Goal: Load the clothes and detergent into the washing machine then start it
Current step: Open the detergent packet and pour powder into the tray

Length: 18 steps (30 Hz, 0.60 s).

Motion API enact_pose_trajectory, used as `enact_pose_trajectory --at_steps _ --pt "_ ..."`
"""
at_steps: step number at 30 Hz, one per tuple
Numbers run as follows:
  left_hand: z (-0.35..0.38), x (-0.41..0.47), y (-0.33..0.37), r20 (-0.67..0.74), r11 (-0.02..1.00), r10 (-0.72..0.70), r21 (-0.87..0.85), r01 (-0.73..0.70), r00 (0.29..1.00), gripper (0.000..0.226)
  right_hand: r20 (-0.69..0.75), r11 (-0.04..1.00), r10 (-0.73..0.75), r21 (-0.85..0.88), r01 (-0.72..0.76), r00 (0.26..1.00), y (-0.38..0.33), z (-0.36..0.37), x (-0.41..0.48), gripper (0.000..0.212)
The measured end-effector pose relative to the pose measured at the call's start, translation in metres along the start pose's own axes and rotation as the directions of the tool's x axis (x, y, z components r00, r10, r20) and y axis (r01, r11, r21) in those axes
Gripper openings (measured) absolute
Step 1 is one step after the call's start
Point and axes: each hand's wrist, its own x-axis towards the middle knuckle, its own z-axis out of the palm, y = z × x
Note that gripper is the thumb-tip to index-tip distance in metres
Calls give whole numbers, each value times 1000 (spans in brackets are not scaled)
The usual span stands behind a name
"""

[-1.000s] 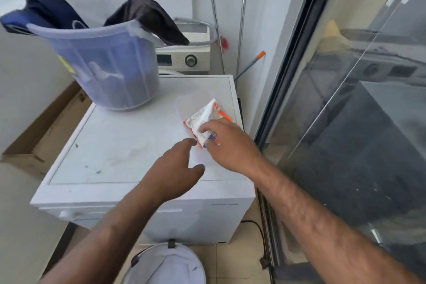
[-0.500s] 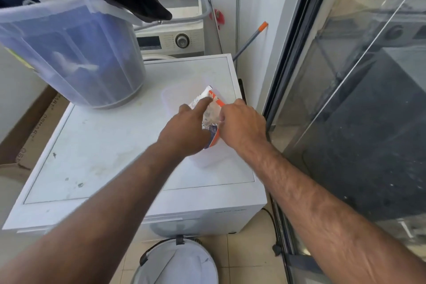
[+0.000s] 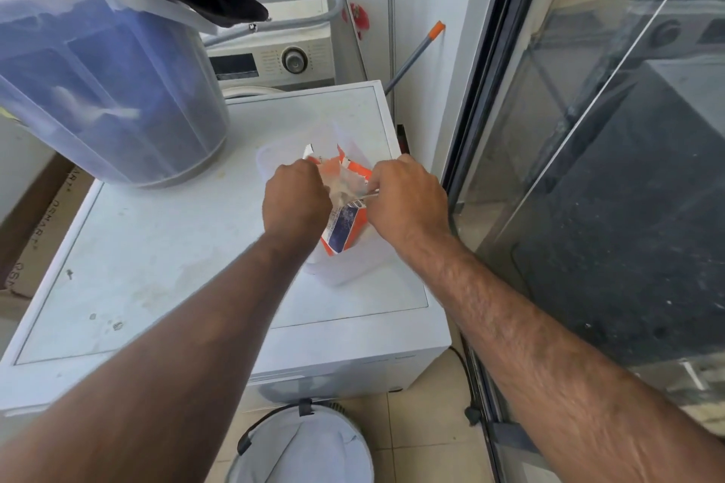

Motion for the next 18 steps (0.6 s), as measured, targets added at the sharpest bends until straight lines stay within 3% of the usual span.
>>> enact_pose_trajectory --at_steps 5,8,11,13,15,18 --pt "-6 -4 8 -80 961 -176 -231 153 981 42 0 995 53 90 -53 999 1 -2 1 20" --pt "-12 10 10 51 880 -325 -350 322 944 51 3 992 82 96 -82 997 0 0 0 18" --pt "-20 16 20 222 860 -355 -304 410 908 24 -28 992 88 90 -86 996 0 5 -2 18" --pt "-20 18 23 279 887 -333 -231 399 901 18 -48 993 85 86 -81 995 -1 7 -5 17" --pt "-20 17 22 344 865 -321 -274 421 883 26 -64 993 87 85 -81 994 -1 7 -7 15" --pt "-25 9 18 430 726 -294 -480 492 853 44 -87 992 72 110 -62 994 -3 5 -8 14"
